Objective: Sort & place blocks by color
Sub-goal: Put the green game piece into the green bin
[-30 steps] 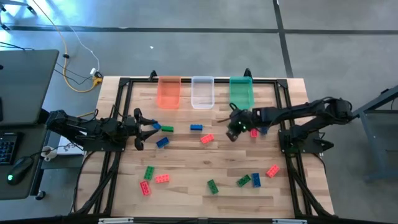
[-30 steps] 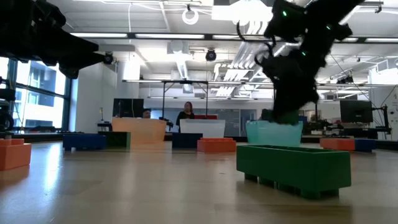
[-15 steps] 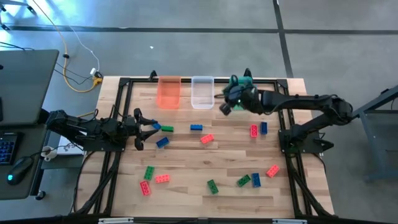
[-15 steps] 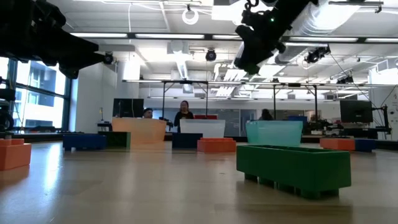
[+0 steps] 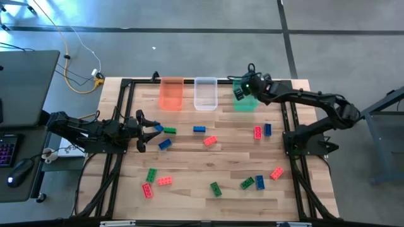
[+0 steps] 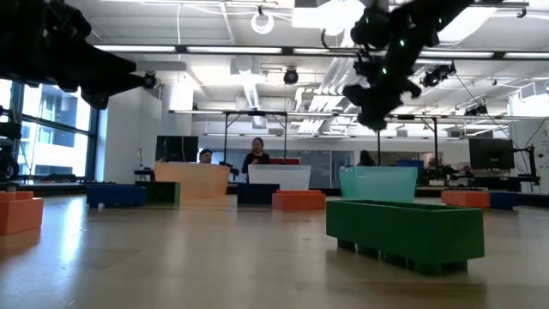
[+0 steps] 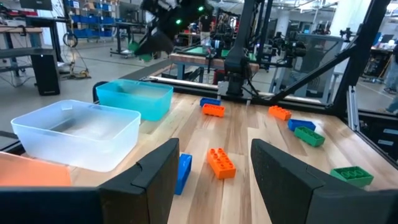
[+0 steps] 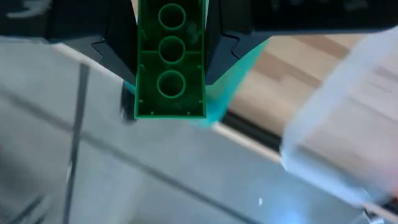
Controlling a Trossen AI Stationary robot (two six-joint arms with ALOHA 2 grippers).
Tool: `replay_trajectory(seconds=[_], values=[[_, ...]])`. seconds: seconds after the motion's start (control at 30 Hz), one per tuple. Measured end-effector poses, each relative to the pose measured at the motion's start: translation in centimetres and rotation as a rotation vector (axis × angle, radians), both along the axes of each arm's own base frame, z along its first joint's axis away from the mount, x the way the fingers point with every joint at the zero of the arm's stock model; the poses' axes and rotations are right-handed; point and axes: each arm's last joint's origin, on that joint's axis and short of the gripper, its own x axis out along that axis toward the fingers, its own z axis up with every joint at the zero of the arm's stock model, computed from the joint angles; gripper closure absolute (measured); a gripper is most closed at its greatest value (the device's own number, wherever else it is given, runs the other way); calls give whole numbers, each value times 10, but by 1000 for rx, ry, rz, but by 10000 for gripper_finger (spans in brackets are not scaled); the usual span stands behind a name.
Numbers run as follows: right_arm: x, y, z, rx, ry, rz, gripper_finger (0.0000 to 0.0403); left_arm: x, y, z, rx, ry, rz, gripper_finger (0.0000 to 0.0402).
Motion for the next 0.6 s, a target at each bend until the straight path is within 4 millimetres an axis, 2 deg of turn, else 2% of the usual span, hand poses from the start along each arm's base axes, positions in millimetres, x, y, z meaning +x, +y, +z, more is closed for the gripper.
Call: replay_trajectory(seconds=[0.13,0.3,0.47,0.6], values=[[-13,-7,-23,115,-36,-3,292,0,0,0,0,0,0,213],[-22,-7,-45,230,-99,19,292,0,0,0,0,-1,5,213],[-30,-5,-63,282,-122,20,292,0,0,0,0,-1,5,213],[-31,-4,-69,287,-141,30,292,0,0,0,1,-1,8,213]])
